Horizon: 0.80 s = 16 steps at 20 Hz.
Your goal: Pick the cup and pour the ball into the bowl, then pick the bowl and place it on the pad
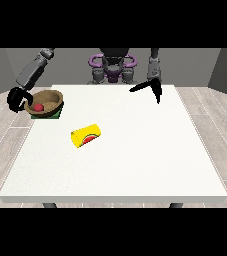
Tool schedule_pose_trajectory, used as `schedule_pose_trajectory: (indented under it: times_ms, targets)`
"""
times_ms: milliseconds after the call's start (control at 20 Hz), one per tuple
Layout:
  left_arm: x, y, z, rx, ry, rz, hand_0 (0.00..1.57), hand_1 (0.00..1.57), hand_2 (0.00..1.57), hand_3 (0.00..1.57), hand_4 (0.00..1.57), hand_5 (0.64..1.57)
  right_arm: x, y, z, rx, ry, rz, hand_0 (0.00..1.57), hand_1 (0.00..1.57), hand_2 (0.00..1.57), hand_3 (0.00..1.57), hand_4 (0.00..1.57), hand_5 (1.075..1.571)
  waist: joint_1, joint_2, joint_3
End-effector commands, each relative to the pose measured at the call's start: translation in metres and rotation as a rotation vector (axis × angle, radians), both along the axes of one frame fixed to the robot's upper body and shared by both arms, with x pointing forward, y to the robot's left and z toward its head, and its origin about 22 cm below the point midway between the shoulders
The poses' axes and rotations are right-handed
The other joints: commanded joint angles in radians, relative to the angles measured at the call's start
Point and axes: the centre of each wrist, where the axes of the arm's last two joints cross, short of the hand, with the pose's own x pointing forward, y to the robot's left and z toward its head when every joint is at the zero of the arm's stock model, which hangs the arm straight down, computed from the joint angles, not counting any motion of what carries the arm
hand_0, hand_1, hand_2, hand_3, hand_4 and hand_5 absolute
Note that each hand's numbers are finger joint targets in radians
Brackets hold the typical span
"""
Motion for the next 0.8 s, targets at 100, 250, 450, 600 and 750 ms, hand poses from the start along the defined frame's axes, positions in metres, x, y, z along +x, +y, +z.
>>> schedule_pose_trajectory:
  times_ms: [100,250,450,600,750]
  targets:
    - [-0.012,-0.006,0.011,-0.031,-0.010,0.015,0.00,0.00,0.00,0.00,0.00,1.564,0.005,-0.001,0.007,0.075,-0.016,0.034,1.57,1.57,1.57,0.00,0.91,1.568,-0.035,0.005,0.0001]
    - [-0.023,0.001,-0.012,-0.019,0.046,-0.008,0.00,0.00,0.00,0.00,0.00,1.566,-0.008,-0.017,0.013,0.081,0.022,-0.004,1.57,1.57,1.57,0.00,0.76,1.568,-0.020,-0.053,-0.0009]
    - [-0.019,0.011,-0.007,-0.034,0.035,0.004,0.00,0.00,0.00,0.00,0.00,1.566,-0.009,-0.014,0.004,0.068,0.064,0.031,1.57,1.57,1.57,0.81,0.74,1.571,-0.024,-0.043,-0.0009]
    - [-0.014,0.014,0.001,-0.022,0.056,-0.024,0.00,0.00,0.00,0.00,0.00,1.567,0.001,-0.001,0.000,0.057,0.095,0.024,1.57,1.57,1.57,1.02,0.73,1.569,0.001,-0.052,-0.0010]
    - [-0.021,0.002,0.013,-0.026,0.031,-0.014,0.00,0.00,0.00,0.00,0.00,1.567,0.003,0.003,-0.006,0.008,0.126,0.041,1.57,1.57,1.57,1.01,0.69,1.567,-0.002,-0.040,-0.0002]
